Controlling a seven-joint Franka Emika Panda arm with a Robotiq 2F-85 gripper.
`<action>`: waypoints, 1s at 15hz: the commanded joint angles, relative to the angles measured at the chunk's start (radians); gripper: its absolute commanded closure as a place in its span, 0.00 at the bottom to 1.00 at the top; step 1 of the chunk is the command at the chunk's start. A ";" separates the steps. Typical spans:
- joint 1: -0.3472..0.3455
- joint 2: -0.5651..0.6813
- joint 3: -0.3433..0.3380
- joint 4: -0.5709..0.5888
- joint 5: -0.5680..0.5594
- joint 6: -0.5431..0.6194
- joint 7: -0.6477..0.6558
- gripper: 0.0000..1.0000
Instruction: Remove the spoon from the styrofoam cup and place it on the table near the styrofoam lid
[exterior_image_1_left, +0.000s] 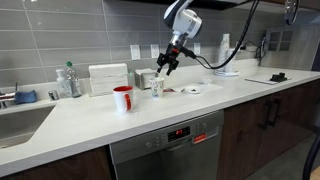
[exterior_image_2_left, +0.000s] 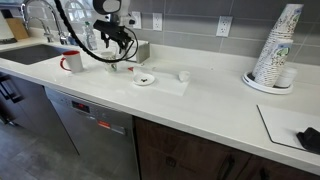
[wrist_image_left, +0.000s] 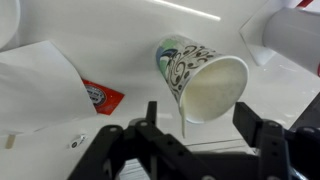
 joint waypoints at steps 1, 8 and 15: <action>-0.024 0.047 0.021 0.055 0.043 -0.019 -0.048 0.36; -0.038 0.078 0.041 0.084 0.076 -0.017 -0.088 0.62; -0.040 0.067 0.052 0.082 0.075 -0.031 -0.120 1.00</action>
